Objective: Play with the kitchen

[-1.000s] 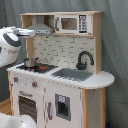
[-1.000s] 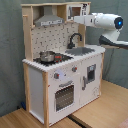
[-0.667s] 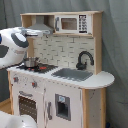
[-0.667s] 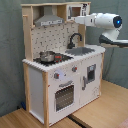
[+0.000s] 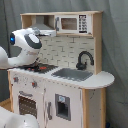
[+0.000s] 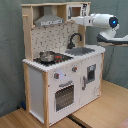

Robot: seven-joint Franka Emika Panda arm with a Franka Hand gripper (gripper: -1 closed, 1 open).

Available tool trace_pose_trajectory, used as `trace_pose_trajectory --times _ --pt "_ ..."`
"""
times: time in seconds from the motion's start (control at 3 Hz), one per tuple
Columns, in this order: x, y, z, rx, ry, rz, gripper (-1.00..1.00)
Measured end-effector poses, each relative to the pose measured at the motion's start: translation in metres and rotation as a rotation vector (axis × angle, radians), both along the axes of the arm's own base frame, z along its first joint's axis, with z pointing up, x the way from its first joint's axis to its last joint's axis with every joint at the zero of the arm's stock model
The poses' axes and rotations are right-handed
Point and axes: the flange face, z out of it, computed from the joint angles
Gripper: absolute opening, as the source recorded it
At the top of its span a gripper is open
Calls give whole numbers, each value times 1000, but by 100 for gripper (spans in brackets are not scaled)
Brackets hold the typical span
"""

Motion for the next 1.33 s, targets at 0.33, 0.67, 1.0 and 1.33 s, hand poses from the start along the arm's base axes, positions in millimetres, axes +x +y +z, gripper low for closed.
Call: trace_pose_trajectory --times 0.33,0.67,1.0,1.33 --pt "24 -5 -7 -1 17 -2 100" --pt "42 -3 1 -2 10 1 100" --pt "58 0 10 -3 -1 5 100" --pt "75 6 9 -10 2 11 100"
